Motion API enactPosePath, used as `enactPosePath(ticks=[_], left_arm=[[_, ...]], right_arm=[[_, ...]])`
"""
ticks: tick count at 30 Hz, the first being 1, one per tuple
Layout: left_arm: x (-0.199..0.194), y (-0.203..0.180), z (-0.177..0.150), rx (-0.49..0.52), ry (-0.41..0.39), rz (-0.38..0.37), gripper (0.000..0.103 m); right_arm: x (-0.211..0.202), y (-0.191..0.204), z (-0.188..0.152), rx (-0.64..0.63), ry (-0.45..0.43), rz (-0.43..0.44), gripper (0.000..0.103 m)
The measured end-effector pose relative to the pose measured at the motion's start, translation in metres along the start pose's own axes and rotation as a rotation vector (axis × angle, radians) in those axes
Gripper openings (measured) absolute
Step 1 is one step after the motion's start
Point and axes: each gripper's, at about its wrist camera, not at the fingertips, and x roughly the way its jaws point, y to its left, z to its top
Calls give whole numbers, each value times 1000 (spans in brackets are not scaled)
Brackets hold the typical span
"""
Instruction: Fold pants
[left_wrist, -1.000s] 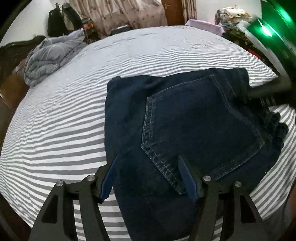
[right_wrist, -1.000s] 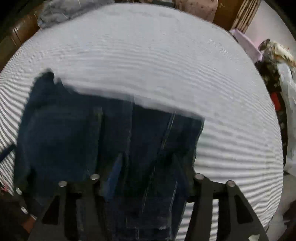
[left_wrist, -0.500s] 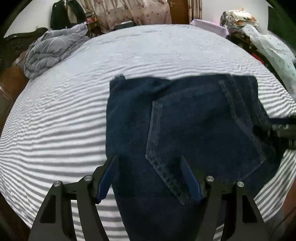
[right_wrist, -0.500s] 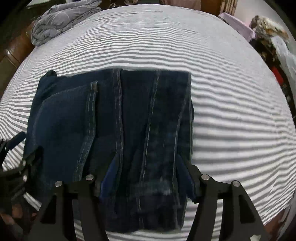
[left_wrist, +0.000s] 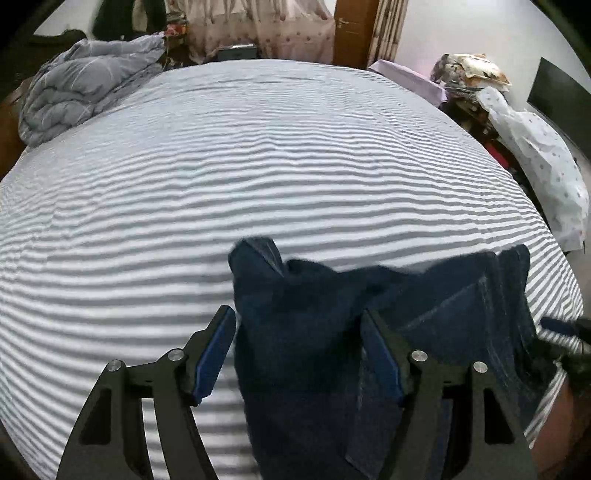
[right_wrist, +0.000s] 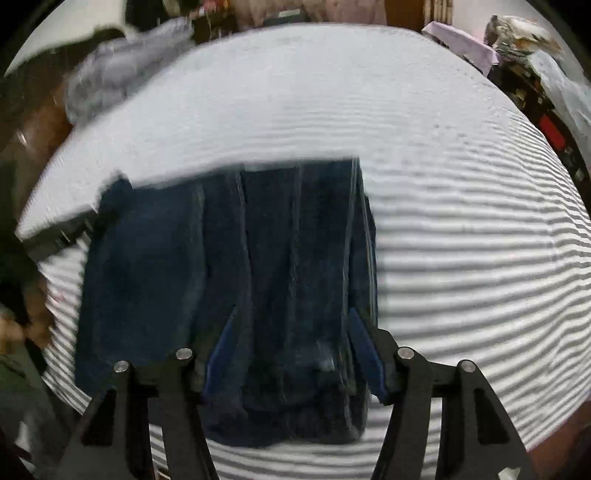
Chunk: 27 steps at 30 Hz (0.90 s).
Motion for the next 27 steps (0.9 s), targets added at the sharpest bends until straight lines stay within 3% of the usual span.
enactPosePath(ticks=[7, 12, 16, 17, 24, 27], left_arm=[[4, 9, 11, -26, -8, -85, 70], [13, 11, 7, -8, -16, -50, 72], [22, 10, 6, -18, -21, -35, 77], [28, 11, 8, -24, -20, -23, 82], [69, 31, 16, -93, 48, 5, 95], [66, 23, 17, -42, 38, 29, 95]], right_arm=[[7, 26, 62, -44, -78, 53, 57], [30, 51, 88, -120, -76, 24, 58], [53, 52, 89, -182, -35, -90, 52], [55, 48, 87, -187, -32, -98, 51], [65, 40, 91, -157, -4, -98, 48], [67, 41, 94, -163, -1, -94, 49]])
